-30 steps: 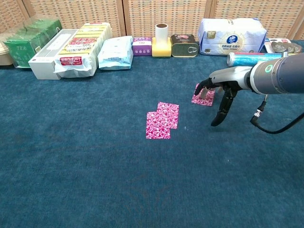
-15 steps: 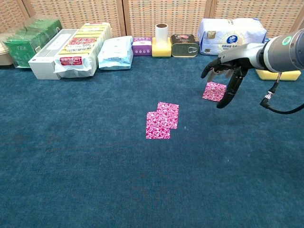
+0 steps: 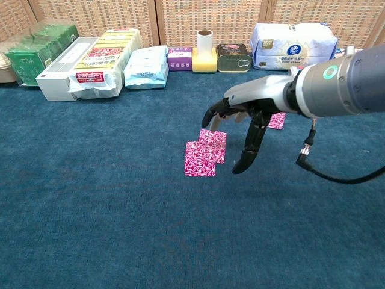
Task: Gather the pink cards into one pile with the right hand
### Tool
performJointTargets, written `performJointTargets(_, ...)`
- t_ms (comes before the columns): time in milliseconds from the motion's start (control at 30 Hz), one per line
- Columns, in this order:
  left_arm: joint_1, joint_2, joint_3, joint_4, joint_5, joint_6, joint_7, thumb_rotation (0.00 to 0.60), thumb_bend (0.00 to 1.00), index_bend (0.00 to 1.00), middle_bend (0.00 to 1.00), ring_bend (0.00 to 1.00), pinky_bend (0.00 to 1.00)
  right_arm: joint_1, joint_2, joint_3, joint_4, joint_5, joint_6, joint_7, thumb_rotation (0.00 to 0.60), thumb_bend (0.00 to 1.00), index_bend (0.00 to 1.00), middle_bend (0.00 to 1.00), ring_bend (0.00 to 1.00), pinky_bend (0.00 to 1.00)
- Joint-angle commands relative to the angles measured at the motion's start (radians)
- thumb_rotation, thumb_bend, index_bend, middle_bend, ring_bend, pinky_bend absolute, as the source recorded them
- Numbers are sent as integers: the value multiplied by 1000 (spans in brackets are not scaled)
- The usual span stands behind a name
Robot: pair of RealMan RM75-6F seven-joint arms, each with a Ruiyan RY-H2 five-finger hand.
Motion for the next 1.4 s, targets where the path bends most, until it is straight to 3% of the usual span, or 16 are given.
performJointTargets(33,0,1,0,1,1,1,-3,600,57,0,0,0,3,25,-43,-9,17,23,16,-13,600,0,137,153,47,7)
performJointTargets(333,0,6,0,7,5,6,-24,600,57,0,0,0,3,64,-121,-14,111,74,26,-26,600,0,143,153,47,7)
performJointTargets(633,3,13,-1,12,8,15,-45,600,56,0,0,0,3,64,-138,-26,187,117,15,-20,600,0,144,153,47,7)
performJointTargets(1067,5,12,1,10,12,18,-42,600,57,0,0,0,3,52,-130,-48,180,100,26,-28,600,0,144,154,47,7)
performJointTargets(1400,5,13,2,8,14,17,-43,600,57,0,0,0,3,3,-54,-102,121,84,66,-34,600,0,144,155,47,10)
